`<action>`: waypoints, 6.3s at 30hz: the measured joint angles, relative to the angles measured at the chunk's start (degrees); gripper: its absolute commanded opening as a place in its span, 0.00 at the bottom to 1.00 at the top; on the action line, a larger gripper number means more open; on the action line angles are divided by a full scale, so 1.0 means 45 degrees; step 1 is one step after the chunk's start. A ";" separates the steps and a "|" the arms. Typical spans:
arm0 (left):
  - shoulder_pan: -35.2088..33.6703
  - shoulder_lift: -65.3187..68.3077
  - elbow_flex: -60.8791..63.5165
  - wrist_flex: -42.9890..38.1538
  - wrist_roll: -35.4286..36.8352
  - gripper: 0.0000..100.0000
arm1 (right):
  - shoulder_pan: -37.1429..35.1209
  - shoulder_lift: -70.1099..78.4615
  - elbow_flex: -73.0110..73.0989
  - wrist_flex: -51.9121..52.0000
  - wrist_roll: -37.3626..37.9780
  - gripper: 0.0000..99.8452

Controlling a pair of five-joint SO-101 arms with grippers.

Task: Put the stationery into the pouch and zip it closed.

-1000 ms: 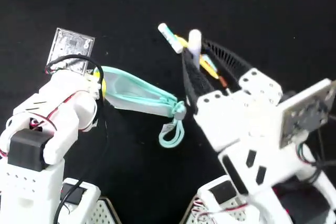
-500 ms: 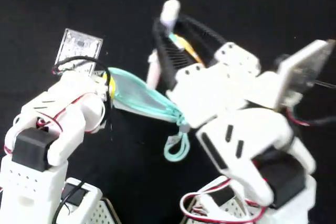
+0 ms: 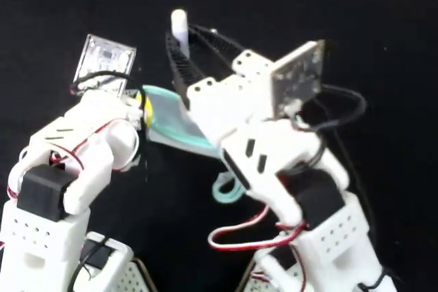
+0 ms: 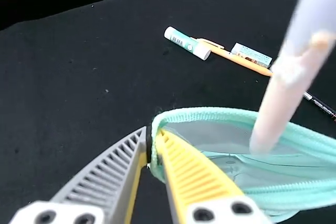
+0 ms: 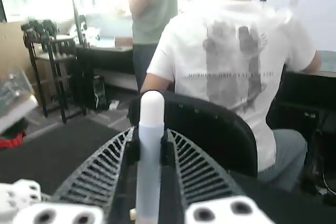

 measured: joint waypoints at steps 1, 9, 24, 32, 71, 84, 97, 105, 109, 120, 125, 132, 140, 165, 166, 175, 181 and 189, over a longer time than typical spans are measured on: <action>0.0000 0.0000 0.0000 -0.0020 0.0000 0.03 | 0.0000 0.0000 0.0274 -0.0039 0.0039 0.01; 0.0000 0.0020 0.0020 -0.0195 0.0000 0.03 | 0.0000 -0.0352 0.1446 0.0117 0.0684 0.01; 0.0000 0.0020 0.0020 -0.0215 0.0000 0.03 | 0.0000 -0.2559 0.3458 0.2481 0.2247 0.14; 0.0000 0.0020 0.0020 -0.0215 0.0000 0.03 | 0.0293 -0.2559 0.3536 0.2481 0.1621 0.15; 0.0020 0.0020 0.0020 -0.0215 0.0000 0.03 | 0.9514 0.9631 -0.1387 0.6369 0.7600 0.22; 0.0039 0.0020 0.0020 -0.0215 0.0000 0.03 | 0.9553 1.3910 -0.1387 0.4669 0.8479 0.22; 0.0039 0.0020 0.0020 -0.0195 -0.0117 0.03 | 0.9631 1.6098 -0.2598 0.4493 0.8498 0.01; 0.0039 0.0020 0.0020 -0.0156 -0.0156 0.03 | 1.0100 1.6098 -0.2989 0.4728 0.8342 0.01; 0.0039 0.0020 0.0020 -0.0156 -0.0156 0.03 | 1.0706 1.4730 -0.1993 0.5079 0.8205 0.01; 0.0039 0.0020 0.0020 -0.0156 -0.0156 0.03 | 1.0784 0.7131 0.4669 0.4669 0.8166 0.01; 0.0039 0.0020 0.0020 -0.0156 -0.0156 0.03 | 1.0784 0.6564 0.5197 0.5294 0.8166 0.01; 0.0039 0.0020 0.0020 0.0098 -0.0156 0.03 | 1.1214 0.8420 0.5177 0.4571 0.8694 0.02; 0.0059 0.0020 0.0020 0.0098 -0.0156 0.03 | 1.2972 1.1409 0.3770 0.3145 0.9221 0.15; 0.0059 0.0020 0.0020 0.0098 -0.0156 0.03 | 1.1448 1.3382 -0.0254 0.5509 0.9944 0.15; 0.0059 0.0020 0.0020 0.0098 -0.0156 0.03 | 1.1604 1.3636 -0.0371 0.5509 0.9944 0.15; 0.0059 0.0020 0.0020 0.0098 -0.0156 0.03 | 1.2034 1.4554 -0.0723 0.5509 1.0178 0.15; 0.0059 0.0020 0.0020 0.0098 -0.0156 0.03 | 1.2190 1.4574 -0.0840 0.5665 1.0237 0.15; 0.0059 0.0020 0.0020 0.0098 -0.0156 0.03 | 1.2855 1.4398 -0.0703 0.5802 1.1038 0.15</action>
